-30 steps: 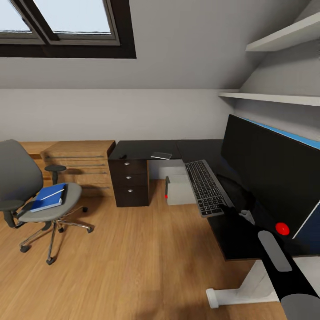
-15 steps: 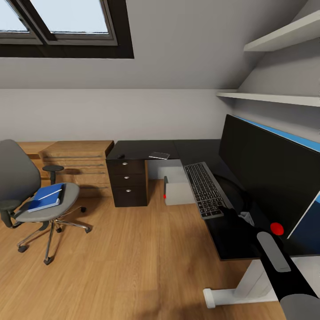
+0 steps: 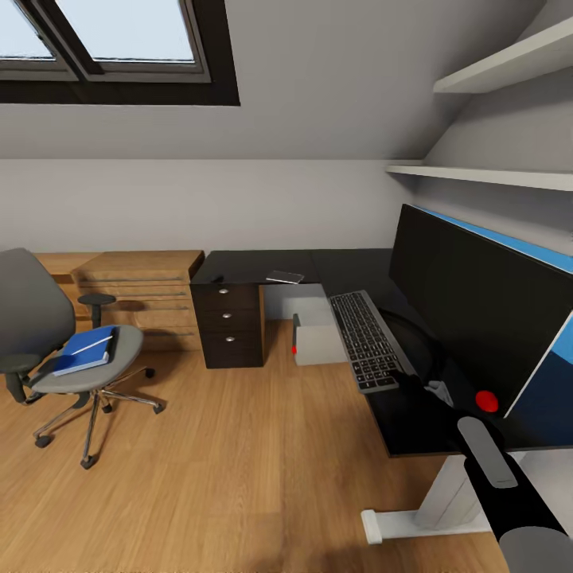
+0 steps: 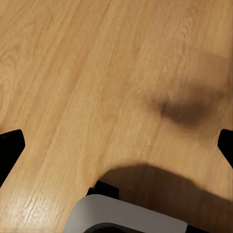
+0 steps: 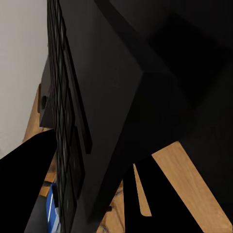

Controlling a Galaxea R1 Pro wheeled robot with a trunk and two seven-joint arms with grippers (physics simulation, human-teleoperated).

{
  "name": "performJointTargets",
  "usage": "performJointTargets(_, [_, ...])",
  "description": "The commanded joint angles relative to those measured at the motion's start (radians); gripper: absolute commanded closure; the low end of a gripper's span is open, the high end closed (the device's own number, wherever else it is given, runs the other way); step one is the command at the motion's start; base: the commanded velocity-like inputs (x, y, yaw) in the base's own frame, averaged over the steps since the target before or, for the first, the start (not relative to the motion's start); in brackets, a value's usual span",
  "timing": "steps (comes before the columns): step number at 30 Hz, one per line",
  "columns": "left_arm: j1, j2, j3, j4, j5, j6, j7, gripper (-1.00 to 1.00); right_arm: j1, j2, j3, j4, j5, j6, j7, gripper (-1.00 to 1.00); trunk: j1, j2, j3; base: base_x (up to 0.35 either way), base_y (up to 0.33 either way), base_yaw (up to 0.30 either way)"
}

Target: In the bedroom, organize the workspace by keeping the computer under the desk, ensuring the monitor is on the desk, placing the keyboard on the desk next to the monitor, placing the mouse on the desk next to the keyboard, moving the folder from the swivel chair onto the desk next to the mouse, stacking the notebook on top of the folder with the pen on top of the notebook, and positioning the swivel chair next to the desk.

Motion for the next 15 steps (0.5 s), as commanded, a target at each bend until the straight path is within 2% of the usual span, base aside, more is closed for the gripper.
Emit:
performJointTargets(1, [-0.001,0.000,0.008,0.001,0.004,-0.001,-0.011,-1.00,0.000,0.000,-0.001,-0.001,-0.008,0.004,-0.003,1.00,0.000,-0.001,-0.001,-0.005,-0.002,0.000])
performJointTargets(6, [-0.001,0.000,0.008,0.001,0.004,-0.001,-0.011,-1.00,-0.001,0.002,-0.001,0.015,-0.007,0.003,0.011,1.00,0.000,-0.001,-0.001,-0.002,-0.010,0.000])
performJointTargets(11, [-0.001,0.000,0.008,0.001,0.004,-0.001,-0.011,-1.00,-0.001,0.002,-0.001,0.038,-0.007,-0.014,0.013,1.00,0.000,-0.001,-0.001,0.000,-0.143,0.000])
performJointTargets(15, [-0.001,0.001,0.008,0.001,0.003,-0.001,-0.011,-1.00,-0.001,0.002,-0.001,0.044,-0.007,-0.027,0.013,1.00,0.000,-0.001,-0.001,0.000,-0.051,0.000])
